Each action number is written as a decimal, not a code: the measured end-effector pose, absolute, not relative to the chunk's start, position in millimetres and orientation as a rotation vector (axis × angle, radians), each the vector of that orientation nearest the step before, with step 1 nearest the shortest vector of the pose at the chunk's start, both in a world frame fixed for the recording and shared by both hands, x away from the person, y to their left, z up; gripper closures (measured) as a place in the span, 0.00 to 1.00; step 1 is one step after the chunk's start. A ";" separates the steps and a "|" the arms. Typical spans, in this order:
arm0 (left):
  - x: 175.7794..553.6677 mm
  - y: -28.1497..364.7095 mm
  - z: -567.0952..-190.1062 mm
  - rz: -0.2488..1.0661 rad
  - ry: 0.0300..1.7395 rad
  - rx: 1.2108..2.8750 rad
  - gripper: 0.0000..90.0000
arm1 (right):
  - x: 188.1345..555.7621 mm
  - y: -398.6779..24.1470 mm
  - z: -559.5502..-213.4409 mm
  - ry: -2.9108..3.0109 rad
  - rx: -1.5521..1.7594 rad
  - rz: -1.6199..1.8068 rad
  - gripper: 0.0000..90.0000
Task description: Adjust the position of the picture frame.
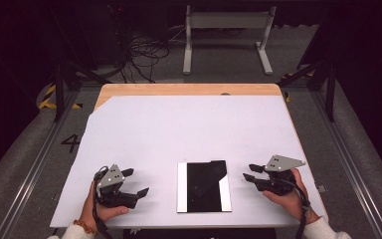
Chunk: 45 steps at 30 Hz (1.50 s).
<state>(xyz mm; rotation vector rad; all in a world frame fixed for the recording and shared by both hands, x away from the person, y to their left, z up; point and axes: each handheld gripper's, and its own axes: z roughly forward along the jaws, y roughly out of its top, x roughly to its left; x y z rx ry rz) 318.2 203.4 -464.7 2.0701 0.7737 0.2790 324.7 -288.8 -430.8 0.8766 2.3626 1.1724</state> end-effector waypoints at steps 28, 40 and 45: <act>303.9 134.6 -464.2 0.116 0.383 2.325 0.99 | 272.8 -240.3 -447.4 2.640 0.651 1.112 0.94; 307.1 119.0 -464.5 0.111 0.366 2.331 0.99 | 262.7 -232.7 -453.4 2.665 0.635 1.106 0.85; 308.1 116.7 -464.5 0.111 0.354 2.335 0.99 | 263.0 -232.6 -454.5 2.659 0.635 1.099 0.84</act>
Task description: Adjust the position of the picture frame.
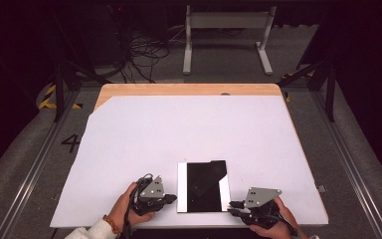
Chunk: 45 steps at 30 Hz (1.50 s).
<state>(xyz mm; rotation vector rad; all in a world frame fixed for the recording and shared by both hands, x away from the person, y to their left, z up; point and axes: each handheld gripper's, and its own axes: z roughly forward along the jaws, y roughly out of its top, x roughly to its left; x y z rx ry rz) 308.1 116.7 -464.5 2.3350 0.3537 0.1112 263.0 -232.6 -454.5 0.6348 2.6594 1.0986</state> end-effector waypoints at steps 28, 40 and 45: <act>301.6 112.1 -464.4 0.085 0.338 2.329 0.99 | 264.4 -233.2 -456.0 2.639 0.629 1.110 0.85; 293.7 125.6 -462.7 0.052 0.370 2.297 1.00 | 266.6 -224.5 -457.9 2.603 0.676 1.119 0.86; 284.9 126.0 -460.2 0.039 0.342 2.294 1.00 | 267.6 -222.2 -458.0 2.596 0.691 1.118 0.87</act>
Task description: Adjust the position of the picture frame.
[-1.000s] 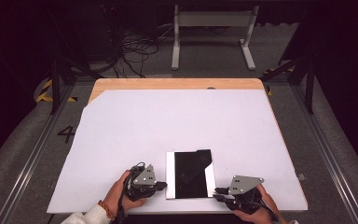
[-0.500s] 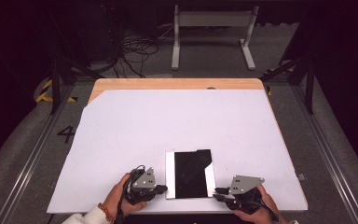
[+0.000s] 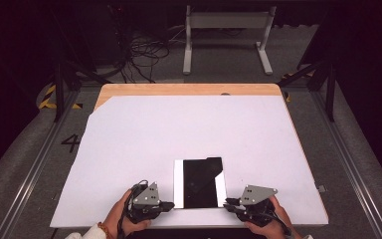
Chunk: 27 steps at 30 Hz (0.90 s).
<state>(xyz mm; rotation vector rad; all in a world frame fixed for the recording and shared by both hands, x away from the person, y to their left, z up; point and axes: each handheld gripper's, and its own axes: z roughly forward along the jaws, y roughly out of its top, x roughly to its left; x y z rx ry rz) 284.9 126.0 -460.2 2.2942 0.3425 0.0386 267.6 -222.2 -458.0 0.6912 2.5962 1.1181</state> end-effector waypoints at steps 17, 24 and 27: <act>282.8 108.8 -465.9 0.148 0.339 2.333 1.00 | 270.9 -212.9 -459.1 2.555 0.740 1.114 0.88; 284.1 108.4 -464.9 0.204 0.356 2.344 1.00 | 272.8 -210.6 -459.2 2.554 0.744 1.116 0.88; 287.7 111.0 -464.5 0.211 0.393 2.341 1.00 | 274.1 -208.7 -459.7 2.560 0.744 1.117 0.88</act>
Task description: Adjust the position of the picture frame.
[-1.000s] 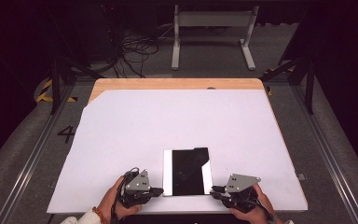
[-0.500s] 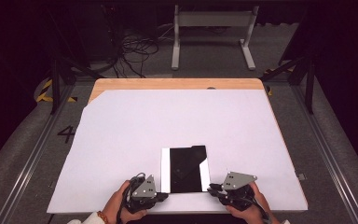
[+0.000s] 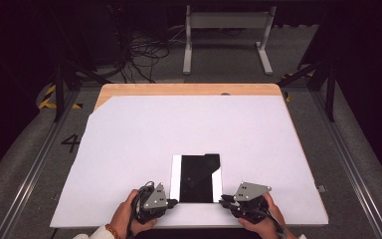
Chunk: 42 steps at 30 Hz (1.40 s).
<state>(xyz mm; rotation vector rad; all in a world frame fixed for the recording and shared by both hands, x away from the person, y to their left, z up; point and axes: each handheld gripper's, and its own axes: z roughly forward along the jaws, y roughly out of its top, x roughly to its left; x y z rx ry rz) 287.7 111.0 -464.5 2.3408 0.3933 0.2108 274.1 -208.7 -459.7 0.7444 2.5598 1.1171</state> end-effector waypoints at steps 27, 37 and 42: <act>313.4 120.5 -466.6 0.280 0.555 2.287 1.00 | 328.4 -246.8 -441.1 2.381 0.845 1.123 1.00; 327.4 123.5 -466.5 0.295 0.604 2.276 1.00 | 378.6 -246.3 -438.6 2.322 0.927 1.104 1.00; 335.2 122.5 -466.9 0.303 0.615 2.268 1.00 | 394.4 -239.6 -444.5 2.343 0.940 1.073 1.00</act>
